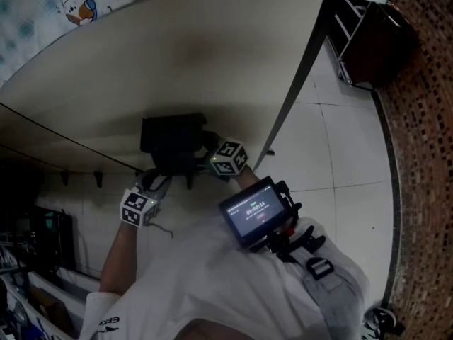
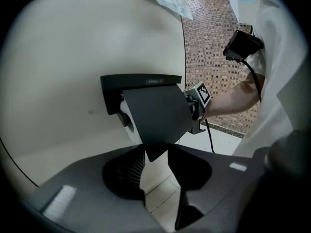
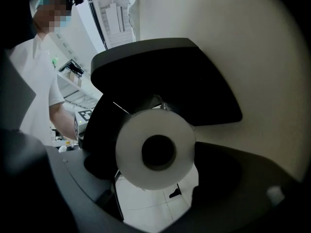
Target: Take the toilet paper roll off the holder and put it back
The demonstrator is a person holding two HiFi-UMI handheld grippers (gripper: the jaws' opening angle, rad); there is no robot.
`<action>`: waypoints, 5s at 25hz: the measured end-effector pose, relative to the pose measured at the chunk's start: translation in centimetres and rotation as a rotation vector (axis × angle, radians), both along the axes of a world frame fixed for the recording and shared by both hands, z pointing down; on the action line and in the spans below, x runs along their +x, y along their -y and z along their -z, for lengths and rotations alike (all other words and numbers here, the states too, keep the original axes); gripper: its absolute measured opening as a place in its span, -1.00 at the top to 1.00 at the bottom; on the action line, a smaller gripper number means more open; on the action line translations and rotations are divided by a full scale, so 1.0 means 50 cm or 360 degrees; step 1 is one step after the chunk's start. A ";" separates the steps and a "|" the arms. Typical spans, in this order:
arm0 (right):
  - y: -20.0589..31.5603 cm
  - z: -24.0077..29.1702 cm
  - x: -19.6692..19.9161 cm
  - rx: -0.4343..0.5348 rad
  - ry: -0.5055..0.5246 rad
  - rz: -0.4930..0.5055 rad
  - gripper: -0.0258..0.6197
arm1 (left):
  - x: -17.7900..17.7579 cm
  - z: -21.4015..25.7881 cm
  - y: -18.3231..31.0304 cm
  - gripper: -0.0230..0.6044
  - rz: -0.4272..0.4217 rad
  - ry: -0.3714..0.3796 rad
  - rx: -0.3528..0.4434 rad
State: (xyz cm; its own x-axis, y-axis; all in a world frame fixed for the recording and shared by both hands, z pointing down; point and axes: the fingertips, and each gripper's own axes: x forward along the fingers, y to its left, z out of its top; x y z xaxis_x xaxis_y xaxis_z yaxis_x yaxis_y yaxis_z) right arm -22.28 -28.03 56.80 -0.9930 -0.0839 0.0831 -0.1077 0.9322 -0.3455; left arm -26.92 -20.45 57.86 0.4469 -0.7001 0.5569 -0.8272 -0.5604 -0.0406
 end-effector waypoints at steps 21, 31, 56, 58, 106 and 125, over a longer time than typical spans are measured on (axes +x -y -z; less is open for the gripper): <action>0.008 -0.070 0.063 0.0192 -0.0364 -0.0107 -0.69 | -0.014 -0.024 0.024 0.48 0.0007 0.0069 -0.0004; -0.004 -0.070 0.158 0.0145 -0.0386 -0.0253 -0.62 | -0.024 -0.047 0.068 0.57 0.0110 0.0114 0.0031; -0.106 0.045 0.191 0.0199 -0.0256 -0.0176 -0.49 | -0.051 -0.029 0.030 0.45 0.0633 0.0108 0.0244; -0.112 0.049 0.183 0.0193 -0.0245 -0.0151 -0.43 | -0.070 -0.023 0.005 0.45 0.0761 0.0079 0.0277; -0.506 0.233 0.393 0.0382 -0.0123 -0.0345 0.88 | 0.302 0.192 -0.477 0.92 0.0993 -0.0342 0.0784; -0.734 0.252 0.544 0.0348 -0.0117 -0.0441 0.87 | 0.452 0.252 -0.683 0.92 0.0992 -0.0418 0.0793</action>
